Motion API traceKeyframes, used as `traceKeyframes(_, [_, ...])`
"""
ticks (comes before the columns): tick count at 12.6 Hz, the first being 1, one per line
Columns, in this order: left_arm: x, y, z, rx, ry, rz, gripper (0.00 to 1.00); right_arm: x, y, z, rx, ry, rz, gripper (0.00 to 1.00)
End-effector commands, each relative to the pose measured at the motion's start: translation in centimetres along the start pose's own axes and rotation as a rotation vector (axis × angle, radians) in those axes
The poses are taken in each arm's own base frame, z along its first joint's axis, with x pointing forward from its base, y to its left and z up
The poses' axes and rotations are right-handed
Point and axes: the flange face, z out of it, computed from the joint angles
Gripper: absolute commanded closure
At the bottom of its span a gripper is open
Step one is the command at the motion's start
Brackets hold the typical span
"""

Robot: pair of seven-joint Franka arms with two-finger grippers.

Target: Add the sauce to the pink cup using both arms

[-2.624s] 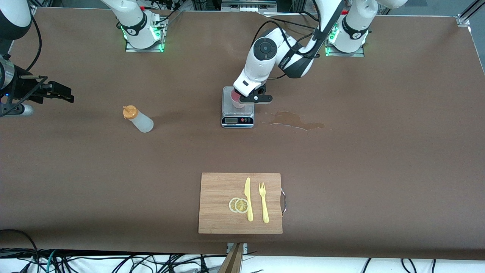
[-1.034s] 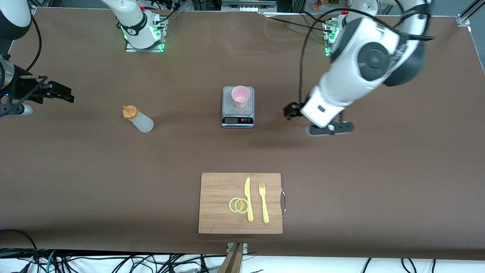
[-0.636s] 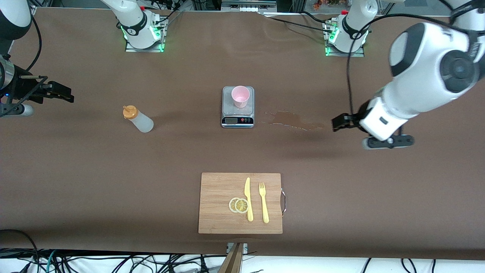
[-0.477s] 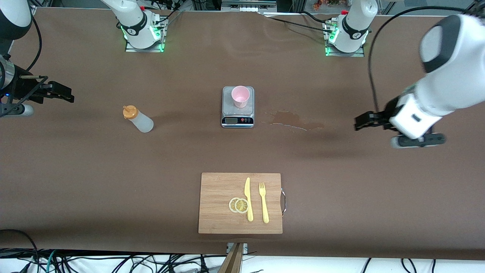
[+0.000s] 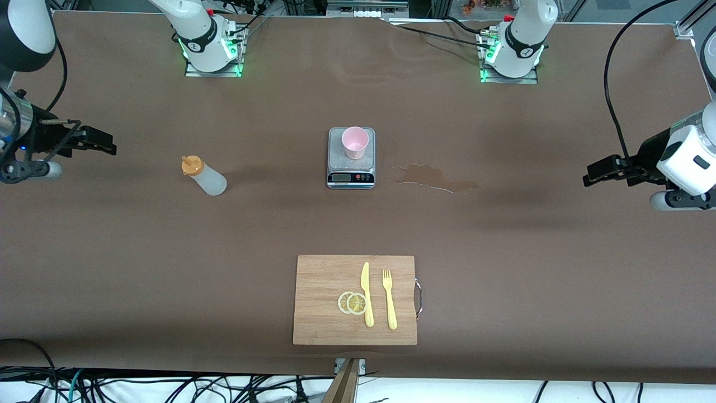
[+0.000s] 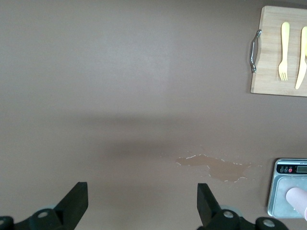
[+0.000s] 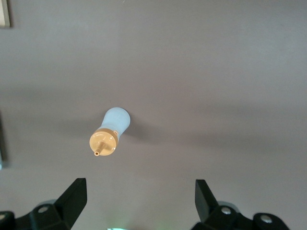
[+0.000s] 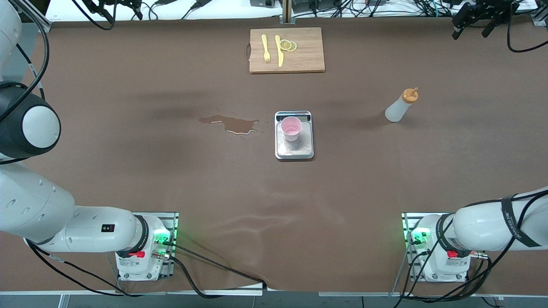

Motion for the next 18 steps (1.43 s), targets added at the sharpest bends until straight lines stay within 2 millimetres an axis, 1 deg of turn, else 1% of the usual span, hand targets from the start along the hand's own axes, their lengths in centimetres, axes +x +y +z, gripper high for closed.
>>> traceKeyframes(1, [-1.1,-0.8,-0.7,0.022,-0.016,0.046,0.00,0.7,0.3,1.3,0.036,-0.028,-0.215,0.00])
traceKeyframes(2, [-1.1,-0.9,-0.5,0.021,-0.023,0.067,0.00,0.8,0.7,1.9,0.066,-0.027,-0.304,0.00])
traceKeyframes(4, [-0.9,-1.1,-0.1,0.022,-0.042,0.065,0.00,0.9,3.4,4.6,0.157,-0.023,-0.450,0.00])
traceKeyframes(6, [-0.9,-0.6,-0.1,0.022,-0.041,0.065,0.00,1.2,5.4,7.1,0.256,0.000,-0.581,0.00])
traceKeyframes(8, [-0.8,-0.5,0.0,0.021,-0.043,0.068,0.00,1.5,7.2,9.2,0.331,0.038,-0.698,0.00])
traceKeyframes(11, [-0.8,-0.6,0.0,0.019,-0.042,0.067,0.00,2.0,8.8,12.1,0.425,0.106,-0.884,0.00])
traceKeyframes(12, [-0.8,-0.7,-0.1,0.017,-0.042,0.067,0.00,1.8,9.3,12.9,0.448,0.132,-0.934,0.00])
traceKeyframes(14, [-0.8,-0.6,-0.1,0.008,-0.042,0.064,0.00,1.9,9.8,15.1,0.502,0.178,-1.040,0.00])
traceKeyframes(15, [-0.8,-0.4,0.0,0.007,-0.042,0.065,0.00,1.8,10.5,16.2,0.528,0.205,-1.076,0.00])
traceKeyframes(16, [-0.8,-0.2,0.0,0.007,-0.042,0.068,0.00,2.2,10.5,17.8,0.564,0.229,-1.122,0.00])
traceKeyframes(17, [-0.8,-0.2,0.0,0.007,-0.042,0.070,0.00,2.5,10.5,19.8,0.614,0.271,-1.183,0.00])
traceKeyframes(18, [-0.8,-0.6,0.0,0.005,-0.043,0.065,0.00,2.8,11.0,22.0,0.664,0.337,-1.232,0.00])
